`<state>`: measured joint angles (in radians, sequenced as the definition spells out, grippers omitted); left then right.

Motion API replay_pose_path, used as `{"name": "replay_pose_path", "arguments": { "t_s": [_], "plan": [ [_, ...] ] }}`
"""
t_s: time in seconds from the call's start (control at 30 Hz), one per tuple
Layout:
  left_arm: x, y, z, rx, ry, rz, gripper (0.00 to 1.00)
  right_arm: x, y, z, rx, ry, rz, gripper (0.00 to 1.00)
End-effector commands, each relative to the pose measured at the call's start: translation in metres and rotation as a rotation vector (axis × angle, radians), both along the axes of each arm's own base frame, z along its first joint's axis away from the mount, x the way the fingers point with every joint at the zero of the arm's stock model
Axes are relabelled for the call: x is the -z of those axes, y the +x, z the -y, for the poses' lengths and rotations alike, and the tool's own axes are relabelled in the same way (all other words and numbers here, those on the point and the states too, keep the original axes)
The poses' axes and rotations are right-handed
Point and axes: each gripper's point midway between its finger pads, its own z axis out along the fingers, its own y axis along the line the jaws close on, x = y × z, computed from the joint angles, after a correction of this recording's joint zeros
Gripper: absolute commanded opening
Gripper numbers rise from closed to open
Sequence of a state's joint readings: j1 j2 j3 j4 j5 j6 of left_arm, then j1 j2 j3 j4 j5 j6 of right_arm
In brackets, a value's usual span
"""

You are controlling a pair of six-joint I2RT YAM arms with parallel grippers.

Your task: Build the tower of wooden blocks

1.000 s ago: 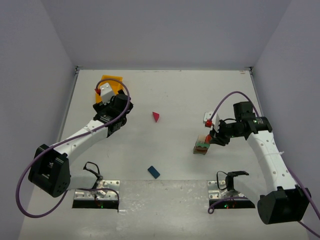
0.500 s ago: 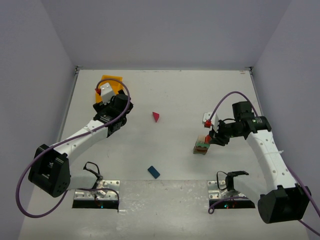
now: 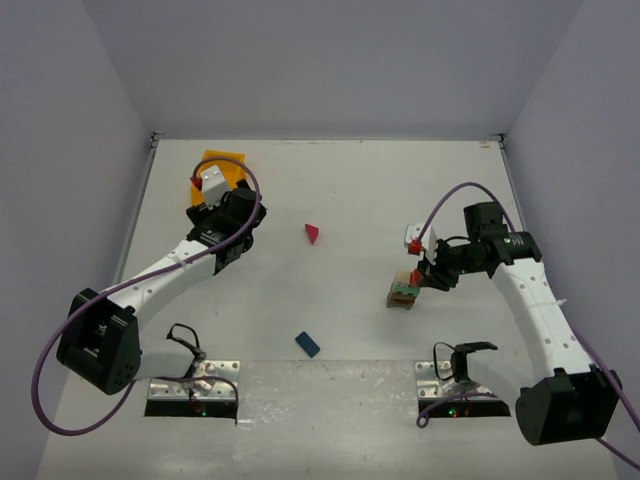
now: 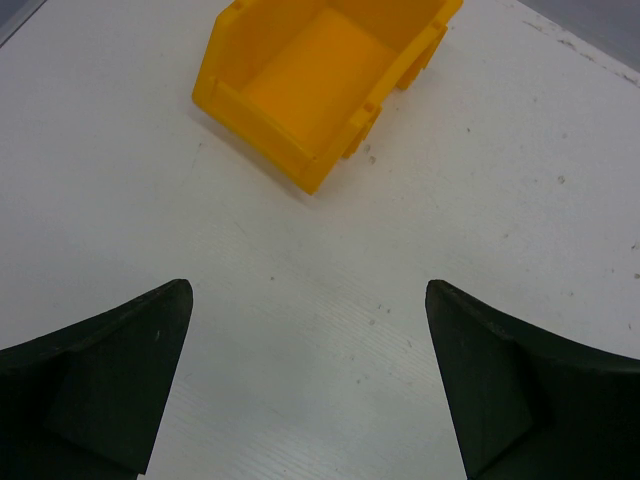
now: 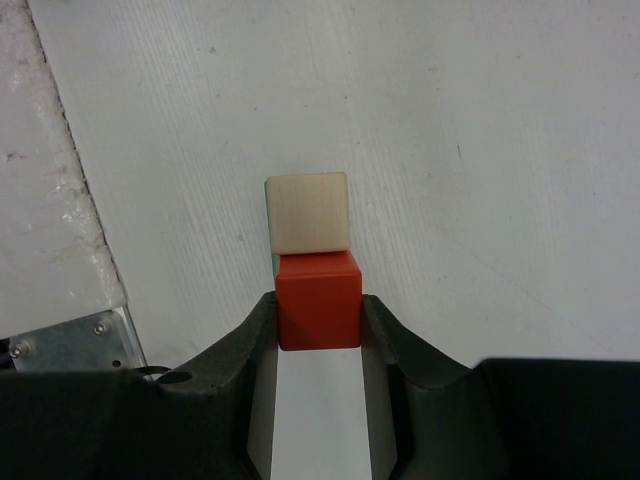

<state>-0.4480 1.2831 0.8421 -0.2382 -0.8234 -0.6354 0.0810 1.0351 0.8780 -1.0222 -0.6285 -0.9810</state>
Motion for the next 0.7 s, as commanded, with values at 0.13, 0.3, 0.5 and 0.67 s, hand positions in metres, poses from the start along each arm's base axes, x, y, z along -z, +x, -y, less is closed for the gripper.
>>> {"name": "replay_pose_path", "arguments": {
  "t_s": [0.13,0.3,0.5,0.67],
  "plan": [
    [-0.0115,0.0066,0.0037,0.006,-0.009,0.030,1.00,0.0016,0.0043,-0.0025,-0.023,-0.002,0.022,0.29],
    [-0.0116,0.0068,0.0040,0.008,-0.010,0.030,1.00,0.0033,0.0033,-0.0031,-0.029,-0.006,0.020,0.30],
    [-0.0114,0.0071,0.0043,0.011,-0.007,0.027,1.00,0.0057,0.0028,-0.0023,-0.028,-0.013,0.013,0.31],
    [-0.0113,0.0078,0.0047,0.011,-0.008,0.027,1.00,0.0066,0.0029,-0.0027,-0.029,-0.011,0.014,0.32]
  ]
}}
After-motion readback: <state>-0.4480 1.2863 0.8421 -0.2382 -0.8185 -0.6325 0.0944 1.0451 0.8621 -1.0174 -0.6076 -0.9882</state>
